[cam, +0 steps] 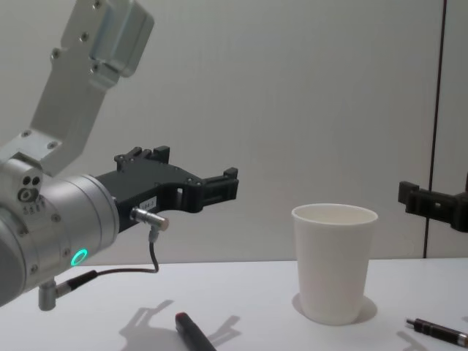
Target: Place the pen into the pen holder.
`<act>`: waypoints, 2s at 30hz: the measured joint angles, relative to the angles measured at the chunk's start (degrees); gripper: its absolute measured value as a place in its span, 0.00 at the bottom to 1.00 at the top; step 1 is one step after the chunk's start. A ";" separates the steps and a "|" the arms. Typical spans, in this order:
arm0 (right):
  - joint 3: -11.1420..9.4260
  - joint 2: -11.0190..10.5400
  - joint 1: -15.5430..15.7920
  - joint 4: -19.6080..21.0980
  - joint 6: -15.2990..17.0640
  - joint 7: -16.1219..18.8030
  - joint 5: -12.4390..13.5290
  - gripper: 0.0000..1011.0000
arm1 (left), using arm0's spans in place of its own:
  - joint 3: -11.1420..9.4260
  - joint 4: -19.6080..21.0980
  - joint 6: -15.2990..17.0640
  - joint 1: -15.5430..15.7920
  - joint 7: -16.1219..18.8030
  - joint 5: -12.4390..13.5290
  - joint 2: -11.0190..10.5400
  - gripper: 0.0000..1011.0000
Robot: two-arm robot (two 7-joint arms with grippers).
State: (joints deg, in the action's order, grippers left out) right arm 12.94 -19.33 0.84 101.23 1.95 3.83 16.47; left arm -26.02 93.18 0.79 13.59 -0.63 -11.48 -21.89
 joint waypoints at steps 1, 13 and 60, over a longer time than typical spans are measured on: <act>0.00 0.00 0.00 0.00 0.00 0.00 0.00 0.99 | 0.00 0.00 0.00 0.00 0.00 0.00 0.00 0.99; 0.00 0.00 0.00 0.00 0.00 0.00 0.00 0.99 | 0.00 0.00 0.00 0.00 0.00 0.00 0.00 0.99; -0.16 -0.17 0.11 0.00 -0.03 0.20 0.11 0.99 | 0.00 0.00 0.00 0.00 0.00 0.00 0.00 0.99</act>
State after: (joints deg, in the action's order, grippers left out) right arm 12.77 -19.50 0.95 101.23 1.92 4.02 16.58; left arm -26.03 93.18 0.80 13.59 -0.63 -11.48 -21.89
